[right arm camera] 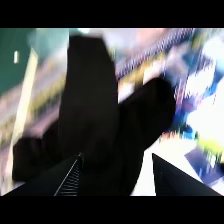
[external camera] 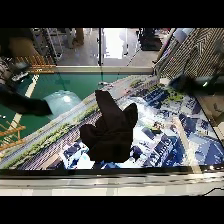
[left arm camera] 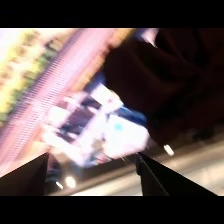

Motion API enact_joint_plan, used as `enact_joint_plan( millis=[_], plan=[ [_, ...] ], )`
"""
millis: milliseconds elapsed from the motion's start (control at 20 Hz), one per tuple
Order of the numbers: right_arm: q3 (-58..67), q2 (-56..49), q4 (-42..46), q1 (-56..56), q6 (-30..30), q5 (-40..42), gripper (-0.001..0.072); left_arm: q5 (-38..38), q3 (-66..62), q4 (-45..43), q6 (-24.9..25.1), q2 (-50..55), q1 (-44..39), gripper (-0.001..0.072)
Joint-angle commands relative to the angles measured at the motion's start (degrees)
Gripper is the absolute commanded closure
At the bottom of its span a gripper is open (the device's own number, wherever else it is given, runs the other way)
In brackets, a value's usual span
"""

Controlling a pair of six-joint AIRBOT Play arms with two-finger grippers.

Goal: Fold the clothes and pants, and hang the long-sleeved shirts on hangers.

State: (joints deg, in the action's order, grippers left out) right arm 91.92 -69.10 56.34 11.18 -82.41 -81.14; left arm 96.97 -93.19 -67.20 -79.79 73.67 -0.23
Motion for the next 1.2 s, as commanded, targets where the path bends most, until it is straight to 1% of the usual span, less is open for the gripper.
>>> enact_joint_plan(
  millis=[0, 50, 100, 150, 200, 250, 300, 350, 400, 450, 500, 600, 650, 700, 800, 850, 900, 950, 1000, 1050, 1100, 1150],
  plan=[
    [-12.46, 0.17, -5.38, -2.05, 7.3, -15.76, 0.0228, -4.87, 19.5, 16.83, 6.73, 0.31, -3.69, 0.0249],
    [-18.73, 1.01, -8.2, -3.69, 9.79, -14.23, 0.0227, -8.35, 25.79, 17.14, 8.24, 0.31, -6.47, 0.025],
    [-25.2, 2.05, -10.01, -6.01, 11.61, -11.17, 0.0215, -11.76, 30.99, 17.14, 8.98, 0.31, -9.57, 0.0294],
    [-31.15, 2.91, -9.9, -8.87, 11.82, -7.48, 0.019, -15.13, 35.43, 17.38, 10.27, 0.31, -13.09, 0.0314],
    [-36.96, 3.48, -9.11, -12.41, 12.59, -3.1, 0.0186, -19.3, 39.15, 17.88, 11.32, 0.28, -17.05, 0.0314],
    [-41.38, 3.63, -8.5, -15.76, 13.09, 1.6, 0.0178, -23.39, 41.4, 17.77, 11.28, 0.28, -20.74, 0.0314],
    [-44.59, 3.61, -7.72, -19.17, 13.14, 6.88, 0.014, -28.35, 42.69, 17.27, 11.21, 0.28, -24.48, 0.0349],
    [-46.86, 3.61, -6.01, -22.8, 13.11, 12.79, 0.0124, -33.09, 42.93, 15.72, 10.38, 0.28, -27.65, 0.0426],
    [-48.06, 3.61, -3.45, -26.25, 12.98, 18.08, 0.0124, -37.31, 42.93, 13.75, 8.63, 0.15, -29.99, 0.0484],
    [-48.35, 3.56, -0.79, -29.18, 12.33, 22.16, 0.0126, -40.96, 42.93, 11.37, 6.21, -0.07, -31.61, 0.0484],
    [-48.35, 3.56, 1.84, -31.69, 10.47, 26.53, 0.0127, -43.01, 42.93, 9.29, 3.78, -0.07, -32.37, 0.0483],
    [-48.35, 3.32, 5.25, -34.91, 7.41, 32.39, 0.0128, -44.37, 42.93, 5.97, 1.73, 0.17, -32.57, 0.0482],
    [-48.35, 2.71, 6.49, -35.82, 6.36, 33.83, 0.0129, -44.61, 43.01, 4.68, 1.57, 0.37, -32.26, 0.0481],
    [-48.35, 1.73, 7.3, -36.24, 5.95, 34.47, 0.0129, -45.2, 43.1, 4.66, 0.11, 0.55, -32.02, 0.0479],
    [-48.35, -0.68, 7.39, -36.22, 5.9, 35.32, 0.0134, -45.72, 43.06, 4.5, -0.37, 0.61, -31.69, 0.0446],
    [-48.33, -1.55, 7.37, -36.22, 5.9, 36.33, 0.0187, -45.86, 43.06, 4.28, -0.37, 0.57, -31.63, 0.0359],
    [-48.33, -2.1, 6.99, -36.22, 5.9, 37.55, 0.0287, -45.86, 43.06, 3.26, -0.37, 0.57, -31.63, 0.0314],
    [-48.24, -2.21, 6.88, -36.22, 5.9, 38.51, 0.043, -46.21, 43.06, 1.86, -0.37, 0.57, -31.63, 0.0303],
    [-47.84, -2.19, 6.93, -36.22, 5.92, 38.64, 0.0657, -47.01, 43.06, 0.52, -0.39, 0.57, -31.63, 0.0304],
    [-47.15, -2.1, 6.91, -36.22, 5.92, 38.16, 0.0687, -48.5, 43.06, -0.55, -0.37, 0.57, -31.63, 0.0307],
    [-45.94, -1.73, 6.93, -36.22, 5.92, 36.76, 0.0688, -49.72, 43.04, -1.46, -0.39, 0.57, -31.63, 0.0424],
    [-44.37, -1.01, 7.15, -36.22, 5.95, 34.64, 0.0688, -50.05, 43.01, -1.84, -0.15, 0.33, -31.58, 0.068]
  ],
)
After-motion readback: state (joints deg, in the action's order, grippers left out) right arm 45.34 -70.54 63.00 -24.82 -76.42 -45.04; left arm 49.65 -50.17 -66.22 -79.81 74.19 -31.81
